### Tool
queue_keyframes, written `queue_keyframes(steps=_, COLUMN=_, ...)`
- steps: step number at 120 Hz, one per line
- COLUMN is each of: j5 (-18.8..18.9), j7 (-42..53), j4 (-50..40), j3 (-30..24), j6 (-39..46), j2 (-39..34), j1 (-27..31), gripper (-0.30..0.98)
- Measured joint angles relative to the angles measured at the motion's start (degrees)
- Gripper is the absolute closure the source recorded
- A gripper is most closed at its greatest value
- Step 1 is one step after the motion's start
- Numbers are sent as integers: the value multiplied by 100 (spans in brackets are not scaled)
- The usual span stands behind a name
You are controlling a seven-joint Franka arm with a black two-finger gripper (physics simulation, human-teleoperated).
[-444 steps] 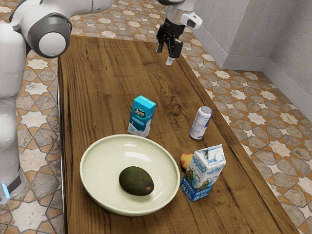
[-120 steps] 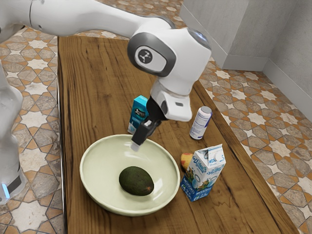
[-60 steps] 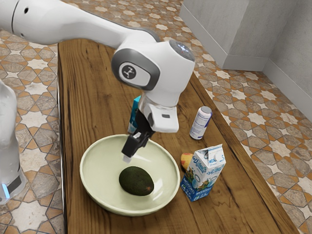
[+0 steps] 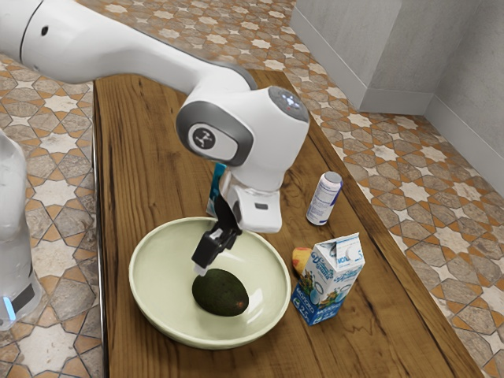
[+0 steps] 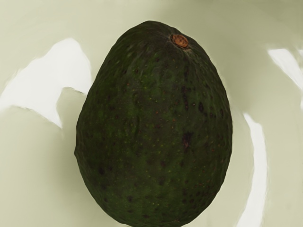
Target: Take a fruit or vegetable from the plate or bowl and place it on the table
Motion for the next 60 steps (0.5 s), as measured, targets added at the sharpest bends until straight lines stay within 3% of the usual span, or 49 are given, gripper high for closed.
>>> queue_keyframes(steps=36, j5=-311, j7=-3, j4=6, j3=-571, j6=206, j2=0, j1=345, gripper=0)
queue_keyframes(steps=60, j5=-155, j7=-10, j4=-8, j3=-592, j6=255, j2=0, j1=416, gripper=0)
